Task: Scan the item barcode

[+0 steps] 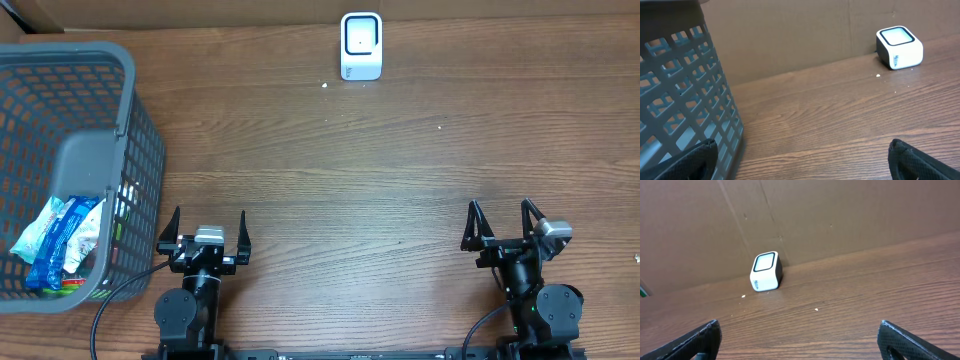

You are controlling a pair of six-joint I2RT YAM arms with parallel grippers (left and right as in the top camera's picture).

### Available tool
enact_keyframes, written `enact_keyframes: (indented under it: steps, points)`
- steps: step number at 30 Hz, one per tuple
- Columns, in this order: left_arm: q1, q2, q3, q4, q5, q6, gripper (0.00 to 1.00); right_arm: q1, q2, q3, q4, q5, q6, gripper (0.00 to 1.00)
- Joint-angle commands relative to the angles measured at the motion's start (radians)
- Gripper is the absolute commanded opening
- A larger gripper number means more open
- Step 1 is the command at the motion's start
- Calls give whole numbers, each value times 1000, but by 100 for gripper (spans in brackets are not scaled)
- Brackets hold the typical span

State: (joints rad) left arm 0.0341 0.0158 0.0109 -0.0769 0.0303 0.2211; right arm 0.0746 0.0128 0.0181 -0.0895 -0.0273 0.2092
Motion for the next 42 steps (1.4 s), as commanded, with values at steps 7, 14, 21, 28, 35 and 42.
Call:
enact_keyframes:
  steps: [7, 14, 21, 28, 35, 42]
  points:
    - [-3, -5, -6, 2, 11, 26, 100, 8, -9, -10, 8, 4, -1, 100]
    - [-3, -5, -6, 2, 11, 26, 100, 8, -9, -10, 10, 4, -1, 100]
    - [-3, -5, -6, 5, 11, 27, 99, 8, -9, -10, 18, 7, -1, 100]
    - [-2, -5, 2, 112, 109, -36, 100, 8, -9, -7, 76, -16, -16, 100]
    - [-2, 19, 122, 48, 126, -72, 100, 8, -9, 127, 55, -34, -158, 100]
    - [-2, 195, 348, -11, 232, -6, 100, 8, 7, 340, -27, -37, -168, 100]
